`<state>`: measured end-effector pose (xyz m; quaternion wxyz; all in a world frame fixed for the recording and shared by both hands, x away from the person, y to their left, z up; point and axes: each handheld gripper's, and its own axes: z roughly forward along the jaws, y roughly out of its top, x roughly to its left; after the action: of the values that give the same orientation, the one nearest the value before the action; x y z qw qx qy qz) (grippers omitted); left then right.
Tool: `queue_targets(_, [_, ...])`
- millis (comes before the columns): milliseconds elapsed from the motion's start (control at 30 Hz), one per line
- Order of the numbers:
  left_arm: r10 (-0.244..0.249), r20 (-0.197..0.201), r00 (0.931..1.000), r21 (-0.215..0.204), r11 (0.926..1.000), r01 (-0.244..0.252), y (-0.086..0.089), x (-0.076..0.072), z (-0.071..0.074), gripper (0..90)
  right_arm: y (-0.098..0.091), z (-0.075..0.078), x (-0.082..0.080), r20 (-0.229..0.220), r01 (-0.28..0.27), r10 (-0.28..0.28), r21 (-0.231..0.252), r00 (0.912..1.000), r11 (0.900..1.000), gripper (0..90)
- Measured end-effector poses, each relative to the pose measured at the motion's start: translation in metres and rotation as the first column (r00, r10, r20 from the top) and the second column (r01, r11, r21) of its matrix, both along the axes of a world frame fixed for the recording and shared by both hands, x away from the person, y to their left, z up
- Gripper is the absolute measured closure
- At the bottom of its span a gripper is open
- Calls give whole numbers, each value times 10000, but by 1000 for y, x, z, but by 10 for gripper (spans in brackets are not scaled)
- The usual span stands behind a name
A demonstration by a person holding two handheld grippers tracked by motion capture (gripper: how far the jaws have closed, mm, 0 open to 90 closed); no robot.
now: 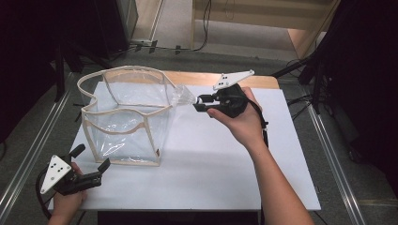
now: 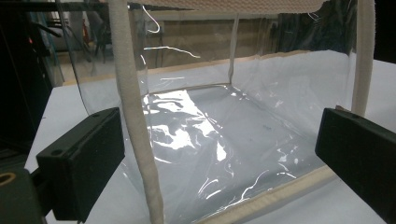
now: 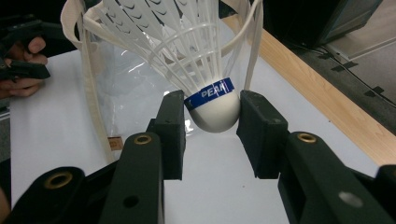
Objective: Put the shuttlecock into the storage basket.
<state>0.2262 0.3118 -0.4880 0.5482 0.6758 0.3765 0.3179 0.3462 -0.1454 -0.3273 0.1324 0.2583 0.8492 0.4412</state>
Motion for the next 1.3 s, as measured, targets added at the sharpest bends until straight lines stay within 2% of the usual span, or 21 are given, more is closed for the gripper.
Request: queue_targets(1300, [-52, 53, 10000, 120, 9999, 51, -1, 0, 0, 21, 40, 12, 18, -25, -264, 264, -48, 9996, 9996, 603])
